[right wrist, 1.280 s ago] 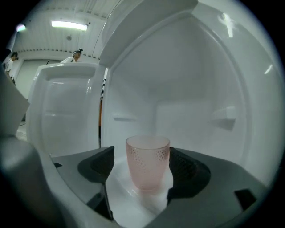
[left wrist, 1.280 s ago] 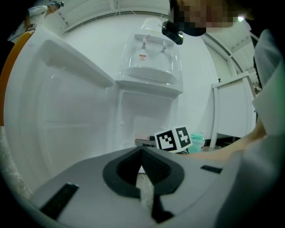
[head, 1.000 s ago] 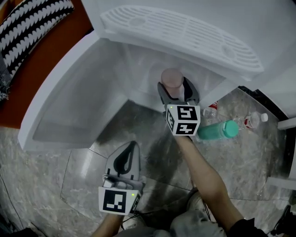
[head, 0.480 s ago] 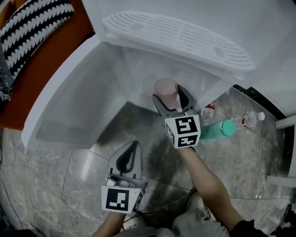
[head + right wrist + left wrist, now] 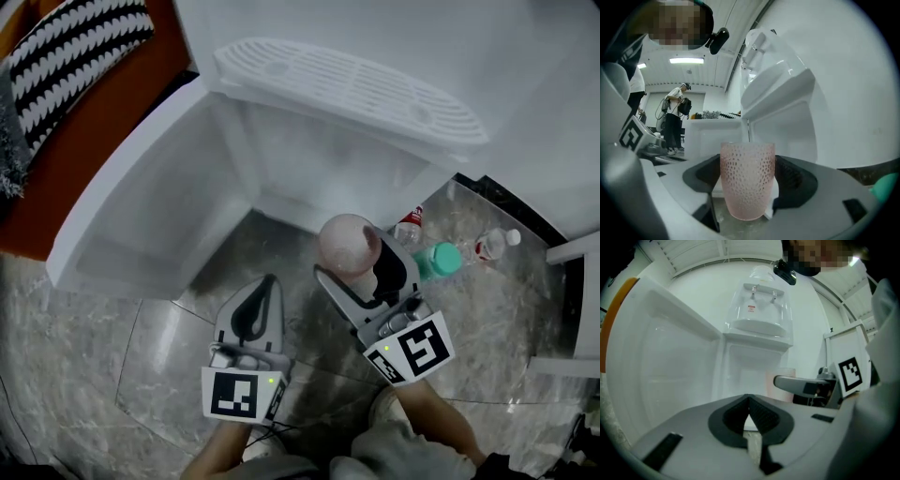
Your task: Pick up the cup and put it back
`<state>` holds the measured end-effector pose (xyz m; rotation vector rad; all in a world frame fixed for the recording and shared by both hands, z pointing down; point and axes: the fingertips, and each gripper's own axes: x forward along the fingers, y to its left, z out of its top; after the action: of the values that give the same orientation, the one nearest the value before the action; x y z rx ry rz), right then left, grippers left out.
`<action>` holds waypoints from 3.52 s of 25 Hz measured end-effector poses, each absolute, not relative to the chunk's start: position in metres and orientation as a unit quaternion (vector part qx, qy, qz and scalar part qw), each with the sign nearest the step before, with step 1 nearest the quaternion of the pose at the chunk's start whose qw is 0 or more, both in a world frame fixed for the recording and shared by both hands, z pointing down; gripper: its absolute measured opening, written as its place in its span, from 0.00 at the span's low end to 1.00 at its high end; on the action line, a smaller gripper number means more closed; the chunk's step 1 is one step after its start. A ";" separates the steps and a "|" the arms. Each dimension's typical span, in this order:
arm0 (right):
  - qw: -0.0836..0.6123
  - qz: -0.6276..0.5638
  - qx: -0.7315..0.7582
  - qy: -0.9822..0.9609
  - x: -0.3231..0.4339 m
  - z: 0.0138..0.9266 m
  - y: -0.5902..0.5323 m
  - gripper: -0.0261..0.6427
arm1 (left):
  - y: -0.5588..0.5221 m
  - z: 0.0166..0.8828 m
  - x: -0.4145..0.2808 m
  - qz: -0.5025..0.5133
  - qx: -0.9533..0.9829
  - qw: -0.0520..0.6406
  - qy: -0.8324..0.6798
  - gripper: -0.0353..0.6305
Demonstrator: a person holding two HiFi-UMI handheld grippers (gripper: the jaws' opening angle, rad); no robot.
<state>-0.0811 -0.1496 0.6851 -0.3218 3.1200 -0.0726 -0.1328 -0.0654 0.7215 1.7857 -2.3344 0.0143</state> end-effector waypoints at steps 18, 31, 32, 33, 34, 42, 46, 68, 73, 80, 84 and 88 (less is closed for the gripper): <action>-0.043 0.016 -0.023 0.999 -0.074 0.623 -0.127 0.58 | -0.049 0.655 -0.151 0.027 0.593 0.049 -0.804 0.07; -0.032 -0.035 -0.014 0.999 -0.072 0.401 -0.086 0.58 | -0.037 0.438 -0.154 0.059 0.572 0.048 -0.817 0.07; -0.029 -0.041 -0.023 0.998 -0.071 0.373 -0.083 0.58 | -0.034 0.411 -0.149 0.059 0.573 0.053 -0.816 0.07; -0.025 -0.045 -0.030 0.998 -0.070 0.344 -0.081 0.58 | -0.032 0.383 -0.147 0.058 0.572 0.055 -0.816 0.07; -0.022 -0.046 -0.035 0.998 -0.070 0.314 -0.079 0.58 | -0.029 0.353 -0.146 0.056 0.569 0.057 -0.818 0.07; -0.030 -0.028 -0.034 0.999 -0.064 0.079 -0.056 0.58 | 0.004 0.121 -0.145 0.053 0.582 0.082 -0.807 0.07; -0.030 -0.039 -0.043 0.998 -0.055 -0.015 -0.049 0.58 | 0.018 0.021 -0.141 0.056 0.584 0.084 -0.806 0.07; 0.018 -0.017 -0.074 0.997 -0.027 -0.170 -0.099 0.58 | 0.023 -0.106 -0.108 0.011 0.611 0.082 -0.787 0.07; 0.019 -0.018 -0.068 0.997 -0.037 -0.174 -0.100 0.58 | 0.026 -0.109 -0.125 0.017 0.604 0.080 -0.793 0.07; 0.017 -0.021 -0.044 0.999 -0.055 -0.175 -0.084 0.58 | 0.032 -0.110 -0.143 0.013 0.595 0.079 -0.800 0.07; 0.021 -0.020 -0.043 0.999 -0.062 -0.178 -0.083 0.58 | 0.031 -0.111 -0.149 0.014 0.599 0.076 -0.797 0.07; 0.014 -0.022 -0.043 0.999 -0.070 -0.172 -0.079 0.58 | 0.028 -0.112 -0.151 0.014 0.607 0.075 -0.791 0.07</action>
<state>-0.0704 -0.0787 -0.1717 -0.1353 3.1097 -0.0683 -0.1506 0.0281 -0.1118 1.8203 -2.3724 0.0420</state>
